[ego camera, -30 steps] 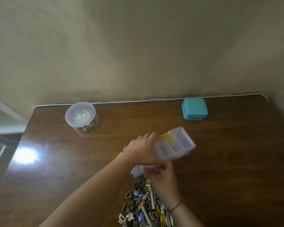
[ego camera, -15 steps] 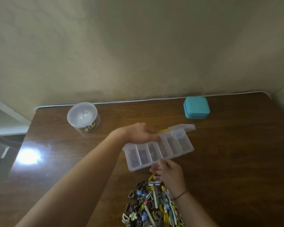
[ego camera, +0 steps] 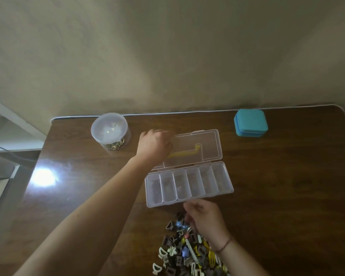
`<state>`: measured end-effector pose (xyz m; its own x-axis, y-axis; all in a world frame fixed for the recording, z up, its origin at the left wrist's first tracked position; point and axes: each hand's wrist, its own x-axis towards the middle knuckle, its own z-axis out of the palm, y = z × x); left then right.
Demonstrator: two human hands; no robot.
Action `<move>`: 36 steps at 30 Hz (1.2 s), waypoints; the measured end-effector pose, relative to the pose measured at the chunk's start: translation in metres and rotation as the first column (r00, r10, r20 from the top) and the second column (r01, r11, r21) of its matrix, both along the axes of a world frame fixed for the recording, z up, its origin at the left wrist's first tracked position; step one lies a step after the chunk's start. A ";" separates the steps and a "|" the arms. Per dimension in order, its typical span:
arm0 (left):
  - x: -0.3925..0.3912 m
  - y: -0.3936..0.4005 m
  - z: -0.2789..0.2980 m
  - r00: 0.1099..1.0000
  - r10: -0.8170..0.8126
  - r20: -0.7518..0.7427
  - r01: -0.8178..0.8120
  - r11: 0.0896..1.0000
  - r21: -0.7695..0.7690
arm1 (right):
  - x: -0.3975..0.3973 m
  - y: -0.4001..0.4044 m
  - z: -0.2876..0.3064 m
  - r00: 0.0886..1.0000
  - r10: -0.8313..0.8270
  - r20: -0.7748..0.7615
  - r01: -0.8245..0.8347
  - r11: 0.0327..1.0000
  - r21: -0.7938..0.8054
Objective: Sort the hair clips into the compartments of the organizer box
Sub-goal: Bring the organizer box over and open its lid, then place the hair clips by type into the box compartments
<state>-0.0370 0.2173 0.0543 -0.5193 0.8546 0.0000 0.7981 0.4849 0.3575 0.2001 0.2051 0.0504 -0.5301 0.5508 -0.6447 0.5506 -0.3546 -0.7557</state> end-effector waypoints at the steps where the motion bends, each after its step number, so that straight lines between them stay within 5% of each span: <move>1: -0.002 -0.003 -0.002 0.999 -0.030 -0.012 0.029 0.999 -0.039 | 0.007 0.003 -0.002 0.994 0.094 0.061 -0.103 0.981 0.166; 4: -0.008 -0.019 -0.008 0.999 -0.026 0.021 0.025 0.998 0.059 | 0.023 0.013 -0.002 0.919 0.227 0.322 -0.377 0.745 0.550; 7: -0.012 -0.045 -0.017 0.994 0.077 0.078 -0.095 0.960 0.265 | 0.021 0.016 0.003 0.807 0.337 0.484 -0.588 0.522 0.618; 11: -0.005 -0.082 -0.030 0.925 0.160 0.344 -0.268 0.917 0.296 | 0.013 0.013 -0.004 0.689 0.386 0.613 -0.724 0.333 0.604; 18: 0.012 -0.116 -0.066 0.869 0.080 0.489 -0.270 0.904 0.332 | 0.013 0.018 -0.017 0.651 0.418 0.633 -0.742 0.179 0.646; 30: 0.051 -0.127 -0.098 0.836 -0.183 0.517 -0.164 0.816 0.554 | -0.019 -0.007 0.005 0.865 0.498 0.063 -0.281 0.377 0.883; 36: 0.056 -0.136 -0.102 0.847 -0.237 0.476 -0.108 0.800 0.590 | -0.038 -0.022 -0.019 0.752 0.610 0.251 -0.391 0.106 0.914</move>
